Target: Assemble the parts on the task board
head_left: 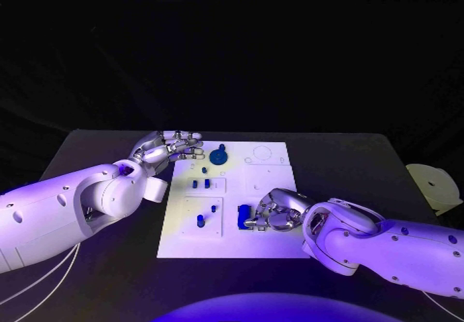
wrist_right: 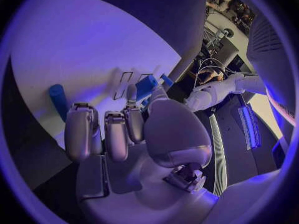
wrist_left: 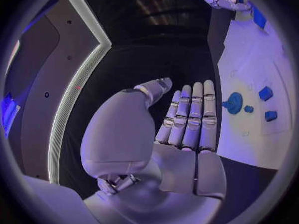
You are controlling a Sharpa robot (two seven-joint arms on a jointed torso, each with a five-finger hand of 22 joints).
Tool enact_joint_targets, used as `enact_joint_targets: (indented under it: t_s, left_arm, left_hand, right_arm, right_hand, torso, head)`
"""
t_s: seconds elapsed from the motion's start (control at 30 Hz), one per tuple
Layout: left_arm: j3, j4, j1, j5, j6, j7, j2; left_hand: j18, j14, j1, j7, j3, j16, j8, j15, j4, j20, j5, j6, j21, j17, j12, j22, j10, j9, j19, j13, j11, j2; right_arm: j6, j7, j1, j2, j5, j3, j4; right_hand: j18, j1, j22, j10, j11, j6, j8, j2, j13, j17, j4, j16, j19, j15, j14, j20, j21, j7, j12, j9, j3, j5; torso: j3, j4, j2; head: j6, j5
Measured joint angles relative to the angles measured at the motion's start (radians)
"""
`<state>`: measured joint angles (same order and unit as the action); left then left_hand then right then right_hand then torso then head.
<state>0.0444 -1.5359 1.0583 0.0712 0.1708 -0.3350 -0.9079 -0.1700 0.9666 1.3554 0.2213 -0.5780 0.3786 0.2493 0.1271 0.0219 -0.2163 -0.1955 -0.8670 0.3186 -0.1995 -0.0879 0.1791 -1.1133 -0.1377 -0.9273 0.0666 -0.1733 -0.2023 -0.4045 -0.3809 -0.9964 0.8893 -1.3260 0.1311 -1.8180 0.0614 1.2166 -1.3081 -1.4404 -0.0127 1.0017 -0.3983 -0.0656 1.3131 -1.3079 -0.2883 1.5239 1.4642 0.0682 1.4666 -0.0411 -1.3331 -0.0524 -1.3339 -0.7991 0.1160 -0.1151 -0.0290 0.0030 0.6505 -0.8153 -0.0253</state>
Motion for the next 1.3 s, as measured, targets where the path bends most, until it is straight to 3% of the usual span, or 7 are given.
enact_joint_targets:
  t_s: [0.07, 0.1, 0.2, 0.83, 1.17, 1.3]
  left_arm:
    - [0.000, 0.000, 0.000, 0.000, 0.000, 0.000, 0.000]
    - [0.000, 0.000, 0.000, 0.000, 0.000, 0.000, 0.000]
    - [0.000, 0.000, 0.000, 0.000, 0.000, 0.001, 0.000]
    - [0.000, 0.000, 0.000, 0.000, -0.002, 0.003, -0.002]
    - [0.000, 0.001, 0.000, 0.000, -0.002, 0.004, -0.002]
    - [0.000, 0.001, 0.000, 0.000, -0.002, 0.004, -0.002]
  left_hand:
    - [0.000, 0.000, 0.000, 0.000, 0.000, 0.000, 0.000, 0.000, 0.000, 0.000, 0.000, 0.000, 0.000, 0.000, 0.000, 0.000, 0.000, 0.000, 0.000, 0.000, 0.000, 0.000]
    - [0.000, 0.000, 0.000, 0.000, 0.000, 0.000, 0.000, 0.000, 0.000, 0.000, 0.000, 0.000, 0.000, 0.000, 0.000, 0.000, 0.000, 0.000, 0.000, 0.000, 0.000, 0.000]
    - [0.000, 0.000, 0.000, 0.000, 0.000, 0.000, 0.000, 0.000, 0.000, 0.000, 0.000, 0.000, 0.000, -0.001, 0.000, 0.000, 0.000, 0.000, 0.000, 0.000, 0.000, 0.000]
    - [0.000, 0.000, 0.000, 0.000, 0.000, 0.000, 0.000, 0.000, 0.000, 0.000, 0.000, 0.000, 0.000, -0.001, 0.000, -0.001, 0.000, 0.000, 0.000, 0.000, 0.000, 0.000]
    - [0.000, 0.000, 0.000, 0.000, 0.000, 0.000, 0.000, 0.000, 0.000, 0.000, 0.000, 0.000, 0.000, -0.001, 0.000, -0.001, 0.000, 0.000, 0.000, 0.000, 0.000, 0.000]
    - [0.000, 0.000, 0.000, 0.000, 0.000, 0.000, 0.000, 0.000, 0.000, 0.000, 0.000, 0.000, 0.000, -0.001, 0.000, -0.001, 0.000, 0.000, 0.000, 0.000, 0.000, 0.000]
  right_arm:
    - [0.003, 0.002, 0.000, 0.001, 0.000, 0.000, 0.001]
    - [0.004, 0.002, 0.000, 0.002, 0.000, 0.000, 0.001]
    - [0.011, 0.005, -0.001, 0.006, 0.001, -0.001, 0.003]
    - [0.042, 0.006, 0.001, 0.020, 0.009, 0.001, 0.008]
    - [0.036, 0.014, 0.002, 0.044, 0.012, 0.002, -0.010]
    - [0.016, 0.027, -0.003, 0.070, 0.018, 0.003, -0.023]
  right_hand:
    - [0.000, 0.005, 0.000, 0.000, 0.000, 0.000, 0.000, 0.005, 0.000, 0.000, 0.000, 0.000, 0.000, 0.000, 0.000, 0.000, 0.000, 0.000, 0.000, 0.000, 0.000, -0.001]
    - [0.000, 0.019, 0.000, 0.000, 0.000, 0.000, 0.000, 0.017, 0.000, 0.000, 0.006, 0.000, 0.000, 0.003, -0.002, 0.000, 0.000, 0.000, 0.000, 0.002, 0.006, -0.004]
    - [0.000, 0.036, 0.000, 0.000, 0.000, 0.000, 0.000, 0.019, 0.000, 0.000, 0.007, 0.000, 0.000, 0.007, 0.000, 0.000, 0.000, 0.000, -0.003, 0.002, 0.007, -0.004]
    - [0.000, 0.062, 0.000, 0.000, 0.000, 0.003, 0.002, 0.009, 0.019, 0.000, 0.007, 0.000, 0.004, 0.007, 0.000, 0.004, 0.000, 0.003, -0.006, 0.007, 0.007, -0.003]
    - [0.000, 0.068, 0.000, 0.000, 0.000, 0.007, 0.002, 0.012, 0.024, 0.000, 0.003, 0.000, 0.004, 0.007, 0.000, 0.004, 0.001, 0.000, -0.006, 0.005, 0.016, -0.003]
    - [0.000, 0.079, 0.000, 0.000, 0.000, 0.007, 0.002, 0.024, 0.024, 0.000, 0.003, 0.000, 0.004, 0.006, 0.000, 0.003, 0.013, 0.000, -0.006, 0.009, 0.016, -0.007]
  torso:
    - [0.0000, -0.0005, 0.000]
    - [0.0001, -0.0006, 0.000]
    - [0.0004, -0.0006, 0.000]
    - [0.0007, -0.0008, 0.001]
    - [0.0008, -0.0007, 0.000]
    - [0.0006, -0.0007, 0.000]
  head:
    - [0.000, 0.000]
    - [0.000, 0.000]
    - [-0.001, 0.001]
    - [-0.004, 0.003]
    - [-0.004, 0.002]
    - [-0.002, 0.001]
